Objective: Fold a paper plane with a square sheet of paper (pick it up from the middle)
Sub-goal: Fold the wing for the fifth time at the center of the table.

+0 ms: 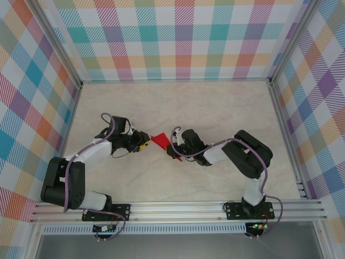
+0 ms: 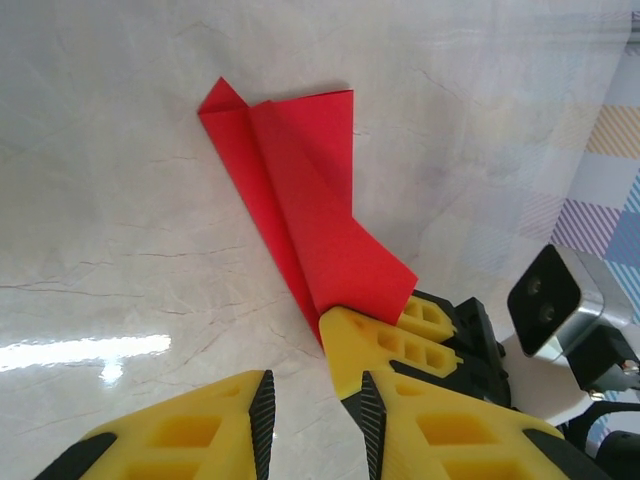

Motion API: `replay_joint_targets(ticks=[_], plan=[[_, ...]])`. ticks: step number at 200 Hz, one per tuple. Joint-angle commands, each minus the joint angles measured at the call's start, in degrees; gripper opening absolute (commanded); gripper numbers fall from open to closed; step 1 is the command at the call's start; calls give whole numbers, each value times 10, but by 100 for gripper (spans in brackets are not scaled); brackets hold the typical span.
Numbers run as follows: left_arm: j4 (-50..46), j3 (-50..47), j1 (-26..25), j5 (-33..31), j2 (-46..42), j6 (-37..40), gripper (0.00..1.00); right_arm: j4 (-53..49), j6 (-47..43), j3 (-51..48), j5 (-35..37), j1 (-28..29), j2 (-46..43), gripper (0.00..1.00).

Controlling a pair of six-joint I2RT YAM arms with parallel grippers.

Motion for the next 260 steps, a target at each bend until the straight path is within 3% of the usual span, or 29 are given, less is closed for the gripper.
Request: replay_joint_targets(ticks=[1, 134, 260], plan=[[29, -8, -13, 15, 13, 7, 31, -27, 33, 20, -34, -6, 10, 13], [117, 4, -60, 13, 91, 7, 24, -80, 133, 50, -110, -41, 45, 10], [178, 32, -75, 31, 165, 6, 18, -122, 145, 68, -143, -55, 68, 10]])
